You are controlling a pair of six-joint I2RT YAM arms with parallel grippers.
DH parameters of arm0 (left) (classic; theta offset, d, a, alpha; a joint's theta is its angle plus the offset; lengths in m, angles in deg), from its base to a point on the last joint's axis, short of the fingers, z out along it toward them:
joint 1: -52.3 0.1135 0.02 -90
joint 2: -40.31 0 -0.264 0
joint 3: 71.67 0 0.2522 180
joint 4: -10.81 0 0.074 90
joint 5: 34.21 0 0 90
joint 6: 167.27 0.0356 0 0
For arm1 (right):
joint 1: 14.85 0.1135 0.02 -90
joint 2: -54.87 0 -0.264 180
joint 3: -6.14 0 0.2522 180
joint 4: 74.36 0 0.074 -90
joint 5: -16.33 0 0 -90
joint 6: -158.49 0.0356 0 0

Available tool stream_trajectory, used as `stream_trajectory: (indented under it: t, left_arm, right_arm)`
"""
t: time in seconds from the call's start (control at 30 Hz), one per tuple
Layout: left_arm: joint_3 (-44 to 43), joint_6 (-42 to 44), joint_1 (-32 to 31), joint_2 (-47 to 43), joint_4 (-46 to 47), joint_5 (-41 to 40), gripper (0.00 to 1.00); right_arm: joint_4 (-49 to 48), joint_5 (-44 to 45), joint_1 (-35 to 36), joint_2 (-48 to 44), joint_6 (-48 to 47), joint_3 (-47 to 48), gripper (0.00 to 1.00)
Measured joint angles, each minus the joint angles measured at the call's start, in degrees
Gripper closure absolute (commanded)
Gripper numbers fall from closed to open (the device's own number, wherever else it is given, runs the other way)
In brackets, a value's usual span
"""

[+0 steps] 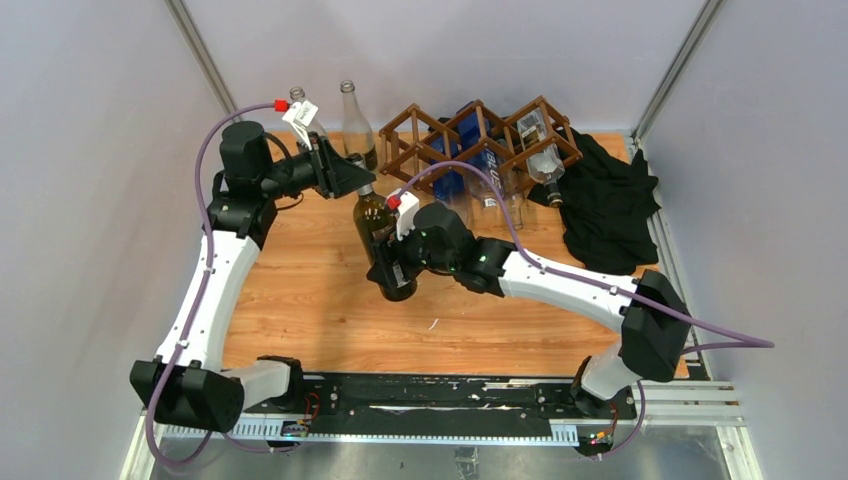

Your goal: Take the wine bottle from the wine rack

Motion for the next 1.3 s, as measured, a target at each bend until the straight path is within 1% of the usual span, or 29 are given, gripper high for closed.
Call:
stream_trajectory:
  t: [0.03,0.07,0.1,0.17,0.33,0.47,0.63,0.77,0.93,1.17,1.3]
  left_arm:
    - [-1.20,1.38,0.11,0.59,-1.81,-0.07,1.00]
    - [-2.14,2.51,0.33,1.14,-3.10,-0.04,1.00]
    - [-2.71,3.15,0.61,1.53,-3.87,0.04,1.00]
    - [-3.98,5.86,1.70,2.71,-5.62,0.02,1.00]
    - [-7.61,16.04,6.86,8.57,-5.81,-4.85,1.00]
    - [-9.81,19.80,10.10,12.98,-4.33,-7.87,1.00]
    - [-10.12,22.93,11.54,16.24,-1.99,-9.62,1.00]
    - [-10.10,26.58,11.63,18.69,-0.22,-11.10,1.00]
    - [-8.35,31.12,11.80,20.72,3.54,-13.42,1.00]
    - [-7.56,33.90,11.96,22.86,9.42,-14.99,1.00]
    - [-7.54,34.45,11.96,24.33,12.63,-15.74,1.00]
  right_arm:
    - [1.11,0.17,0.00,0.70,-0.09,1.07,0.16]
    - [2.03,0.37,0.00,1.40,-0.22,2.08,0.08]
    - [2.58,0.46,0.00,1.88,-0.15,2.71,0.05]
    - [3.21,1.16,-0.20,2.40,0.13,3.48,0.04]
    - [4.13,0.92,-0.55,1.29,1.03,3.56,0.02]
    - [4.24,0.76,-1.36,0.17,1.90,3.30,0.01]
    - [4.66,0.83,-4.68,-2.43,3.61,1.05,0.00]
    - [5.16,0.94,-9.20,-5.77,5.53,-1.29,0.00]
    - [7.69,1.57,-14.95,-9.40,8.00,-1.79,0.00]
    - [11.91,1.40,-24.13,-10.45,11.67,-1.79,0.00]
    - [14.21,1.51,-27.76,-10.45,12.66,-1.79,0.00]
